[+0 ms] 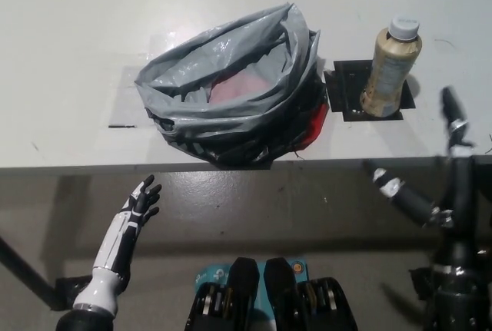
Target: Use the right hand to pick up a bottle of protein shake and place it into a plastic bag on the left side
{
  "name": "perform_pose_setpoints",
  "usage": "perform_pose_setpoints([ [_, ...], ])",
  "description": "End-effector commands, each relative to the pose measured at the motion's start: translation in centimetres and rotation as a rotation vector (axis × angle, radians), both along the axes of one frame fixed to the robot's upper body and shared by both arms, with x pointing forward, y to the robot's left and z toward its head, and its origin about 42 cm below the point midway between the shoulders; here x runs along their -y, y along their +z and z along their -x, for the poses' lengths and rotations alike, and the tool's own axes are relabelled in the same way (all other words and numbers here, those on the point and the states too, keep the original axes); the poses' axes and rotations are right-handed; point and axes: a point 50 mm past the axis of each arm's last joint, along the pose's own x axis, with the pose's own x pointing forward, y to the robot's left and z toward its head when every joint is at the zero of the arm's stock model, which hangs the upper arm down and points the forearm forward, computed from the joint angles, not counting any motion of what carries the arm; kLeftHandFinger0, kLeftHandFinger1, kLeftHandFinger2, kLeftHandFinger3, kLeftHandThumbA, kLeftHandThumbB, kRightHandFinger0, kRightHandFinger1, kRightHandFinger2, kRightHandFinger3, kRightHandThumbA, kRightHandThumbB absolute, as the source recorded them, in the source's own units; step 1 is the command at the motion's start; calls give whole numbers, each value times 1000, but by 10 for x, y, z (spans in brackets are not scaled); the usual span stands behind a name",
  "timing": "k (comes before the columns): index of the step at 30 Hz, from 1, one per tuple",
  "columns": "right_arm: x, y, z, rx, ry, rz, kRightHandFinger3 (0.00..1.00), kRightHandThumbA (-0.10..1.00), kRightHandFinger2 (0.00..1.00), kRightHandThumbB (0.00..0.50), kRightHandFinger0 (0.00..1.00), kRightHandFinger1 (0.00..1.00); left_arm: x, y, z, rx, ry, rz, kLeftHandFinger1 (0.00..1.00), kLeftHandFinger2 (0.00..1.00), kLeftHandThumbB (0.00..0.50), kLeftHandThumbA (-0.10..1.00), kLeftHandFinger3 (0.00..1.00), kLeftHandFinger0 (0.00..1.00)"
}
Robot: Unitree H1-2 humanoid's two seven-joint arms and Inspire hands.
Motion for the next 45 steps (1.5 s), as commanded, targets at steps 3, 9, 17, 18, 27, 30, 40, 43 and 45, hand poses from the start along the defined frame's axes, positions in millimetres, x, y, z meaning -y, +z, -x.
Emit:
perform_pose_setpoints([
  [3,9,48,-28,120,-88,-29,1000,1000,1000,344,1000,1000,1,15,0,87,-31,-15,1000,1000,78,1000,1000,1000],
  [9,14,54,-59,48,-134,-57,1000,1000,1000,322,1000,1000,0,13,0,87,-36,-14,1000,1000,76,1000,1000,1000],
  [17,19,53,-93,-6,-152,-54,1000,1000,1000,363,1000,1000,0,13,3,93,-38,-15,1000,1000,85,1000,1000,1000],
  [18,18,52,-97,-13,-148,-57,1000,1000,1000,374,1000,1000,-1,13,3,95,-39,-12,1000,1000,83,1000,1000,1000],
  [27,13,52,-124,-60,-98,-76,1000,964,1000,407,1000,1000,0,15,3,105,-43,-8,1000,1000,94,1000,1000,1000],
  [30,11,54,-131,-69,-94,-76,1000,955,1000,432,1000,1000,0,14,2,108,-44,-13,1000,1000,92,1000,1000,1000],
  [40,1,68,-155,-145,20,-163,1000,940,1000,436,1000,1000,0,16,0,113,-40,-26,1000,1000,95,1000,1000,1000],
  [43,-4,71,-160,-148,29,-176,1000,914,1000,438,1000,1000,-1,16,-2,115,-37,-29,1000,1000,94,1000,1000,1000],
  [45,-6,70,-163,-154,35,-186,1000,907,1000,441,1000,1000,-1,16,-2,114,-36,-29,1000,1000,93,1000,1000,1000],
])
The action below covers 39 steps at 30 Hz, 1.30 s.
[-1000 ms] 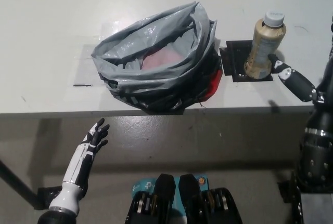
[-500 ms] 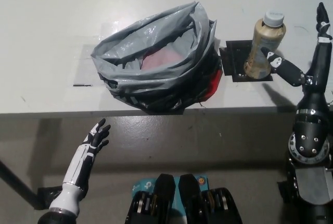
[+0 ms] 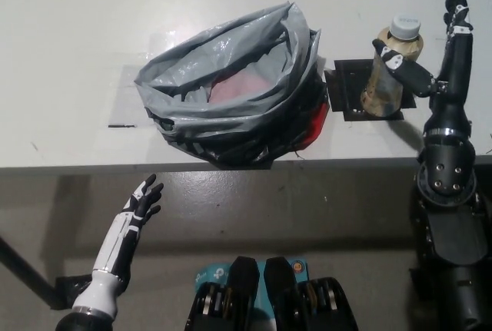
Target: Use the right hand to pick up a bottle of protein shake and place it into a plastic bag on the left side
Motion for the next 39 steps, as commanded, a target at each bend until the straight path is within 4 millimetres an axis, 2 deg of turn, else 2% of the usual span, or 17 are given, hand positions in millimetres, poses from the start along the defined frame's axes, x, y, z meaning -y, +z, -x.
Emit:
perform_pose_setpoints([
  [1,-9,29,-16,53,50,-54,1000,890,1000,440,1000,1000,-2,14,-6,74,-14,-16,1000,1000,91,1000,1000,1000],
  [14,-5,7,-40,-69,18,-59,1000,913,1000,440,1000,1000,-2,16,-5,80,-8,-26,1000,1000,110,1000,1000,1000],
  [19,-4,-8,-49,-114,26,-82,1000,896,1000,468,1000,1000,-2,15,-5,80,-10,-25,1000,1000,90,1000,1000,1000],
  [23,-8,-7,-56,-139,70,-179,1000,826,1000,467,1000,1000,-1,16,-5,81,-8,-25,1000,1000,85,1000,1000,1000],
  [24,-10,-5,-59,-157,86,-221,1000,824,1000,480,1000,1000,-1,17,-6,84,-10,-17,1000,1000,79,1000,1000,1000],
  [25,-12,-4,-61,-157,133,-336,1000,735,1000,485,1000,1000,-2,16,-6,85,-11,-15,1000,1000,80,1000,1000,1000],
  [27,-13,-3,-63,-156,150,-409,1000,652,1000,484,1000,1000,-2,16,-6,83,-12,-13,1000,1000,81,1000,1000,1000],
  [28,-15,3,-68,-164,109,-595,1000,421,1000,488,707,841,-1,17,-6,82,-13,-10,1000,1000,81,1000,1000,1000],
  [29,-16,10,-72,-194,56,-681,732,226,533,366,96,253,0,17,-7,84,-13,-9,1000,1000,82,1000,1000,1000],
  [30,-16,14,-75,-211,21,-717,594,231,491,396,59,225,0,18,-8,85,-14,-9,1000,1000,83,1000,1000,1000],
  [31,-16,17,-76,-208,22,-761,250,70,252,316,2,9,0,18,-8,86,-15,-13,1000,1000,84,1000,1000,1000],
  [32,-16,22,-77,-195,54,-854,155,-36,183,266,0,2,0,20,-8,91,-16,-18,1000,1000,85,1000,1000,1000],
  [33,-17,27,-76,-172,80,-901,145,-87,223,221,0,0,0,21,-9,93,-16,-18,1000,1000,92,1000,1000,1000],
  [34,-18,30,-75,-154,93,-909,197,-99,296,211,0,4,-1,22,-10,97,-18,-17,1000,1000,92,1000,1000,1000],
  [35,-19,35,-72,-127,108,-901,250,-100,326,220,0,22,-1,24,-11,100,-22,-16,1000,1000,91,1000,1000,1000],
  [37,-20,41,-67,-85,136,-865,281,-100,530,199,0,89,-1,24,-12,98,-25,-21,1000,1000,89,1000,1000,1000],
  [39,-21,49,-63,-50,152,-824,362,-95,624,186,0,165,-1,25,-13,95,-23,-22,1000,1000,89,1000,1000,1000],
])
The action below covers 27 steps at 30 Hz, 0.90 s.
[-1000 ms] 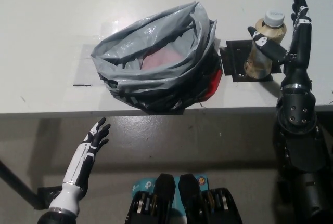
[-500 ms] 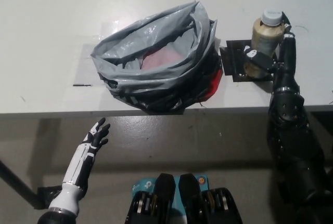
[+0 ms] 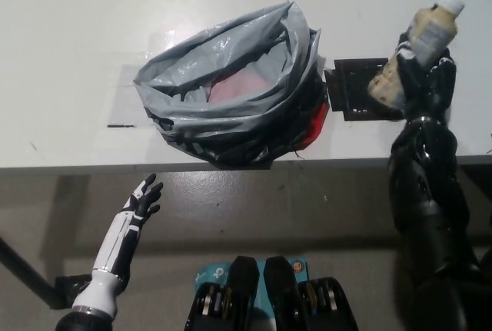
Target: Use the right hand to pick up a bottle of protein shake and place it into a plastic bag on the left side
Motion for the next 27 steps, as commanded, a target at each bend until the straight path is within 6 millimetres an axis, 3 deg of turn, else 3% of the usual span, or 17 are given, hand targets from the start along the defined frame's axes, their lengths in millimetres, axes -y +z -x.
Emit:
perform_pose_setpoints([
  [1,-15,84,-12,240,54,-161,375,-95,634,179,0,174,-1,24,-11,86,-23,-13,1000,1000,89,1000,1000,1000],
  [7,-15,106,-2,317,72,-36,548,-100,653,113,0,203,-3,23,-9,91,-20,-42,1000,1000,95,1000,1000,1000],
  [10,-25,131,1,400,115,101,674,-100,705,84,0,246,-3,22,-10,91,-19,-34,1000,1000,85,1000,1000,1000],
  [11,-30,140,2,412,130,146,736,-100,679,79,0,237,-3,22,-10,93,-18,-32,1000,1000,83,1000,1000,1000],
  [14,-48,170,5,440,177,270,817,-100,693,91,0,244,-2,22,-9,90,-21,-29,1000,1000,74,1000,1000,1000],
  [15,-54,179,6,476,195,328,799,-100,677,92,0,229,-2,22,-9,89,-21,-31,1000,1000,73,1000,1000,1000],
  [17,-84,213,10,548,247,537,665,-100,628,106,0,230,-2,22,-9,92,-19,-43,1000,1000,100,1000,1000,1000],
  [19,-103,227,13,579,253,697,622,-100,577,99,0,207,-2,22,-9,97,-14,-56,1000,1000,104,1000,1000,1000],
  [23,-147,244,14,616,337,873,647,-100,573,129,0,187,-2,22,-8,99,-17,-61,1000,1000,95,1000,1000,1000],
  [25,-154,245,13,628,357,900,647,-100,572,129,0,186,-2,22,-9,100,-19,-61,1000,1000,93,1000,1000,1000],
  [26,-162,244,11,633,358,956,614,-100,498,130,0,135,-1,22,-9,102,-21,-66,1000,1000,91,1000,1000,1000],
  [27,-177,242,7,640,367,1047,497,-100,399,142,0,28,-1,22,-10,104,-23,-71,1000,1000,89,1000,1000,1000],
])
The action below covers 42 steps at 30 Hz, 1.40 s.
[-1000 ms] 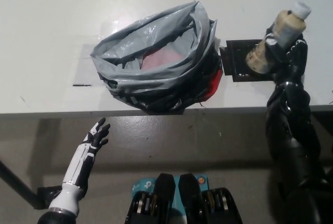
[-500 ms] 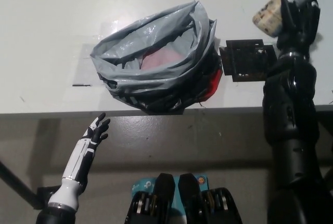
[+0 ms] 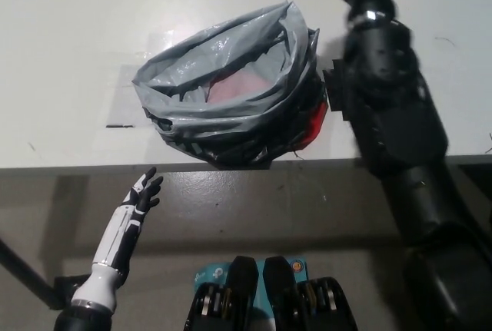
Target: Use the right hand to pick up a bottle of protein shake and place it into a plastic bag on the left side
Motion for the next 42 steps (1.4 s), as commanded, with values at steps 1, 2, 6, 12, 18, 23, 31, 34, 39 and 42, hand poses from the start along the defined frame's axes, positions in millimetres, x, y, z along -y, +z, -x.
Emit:
perform_pose_setpoints([
  [1,-69,64,1,242,21,414,473,-100,384,143,0,7,0,17,-5,84,-21,-42,1000,1000,88,1000,1000,1000],
  [2,-80,60,-2,239,25,469,461,-100,366,139,0,0,0,17,-6,80,-21,-40,1000,1000,88,1000,1000,1000],
  [6,-94,44,-10,248,19,607,717,-100,632,128,0,119,1,20,-7,71,-31,-35,1000,1000,83,1000,1000,1000],
  [12,-101,9,-18,224,-11,742,798,-100,676,129,0,234,2,24,-8,69,-37,-44,1000,1000,82,1000,1000,1000],
  [18,-92,-27,-20,209,-16,879,744,-100,700,115,0,231,2,30,-13,74,-41,-36,1000,1000,86,1000,1000,1000],
  [23,-81,-54,-21,200,-25,945,841,-100,801,132,0,348,3,31,-15,84,-42,-35,1000,1000,95,1000,1000,1000],
  [31,-71,-67,-28,12,122,1099,1000,431,1000,242,716,909,4,36,-21,95,-50,-38,1000,1000,108,1000,1000,1000],
  [34,-67,-67,-29,-114,262,1185,1000,860,1000,460,1000,1000,5,37,-21,92,-48,-36,1000,1000,85,1000,1000,1000],
  [39,-70,-59,-24,-138,314,1227,1000,1000,1000,472,1000,1000,9,31,-16,82,-52,-33,1000,1000,95,1000,1000,1000],
  [42,-71,-44,-23,-161,346,1205,1000,1000,1000,480,1000,1000,8,32,-16,79,-55,-40,1000,1000,97,1000,1000,1000],
])
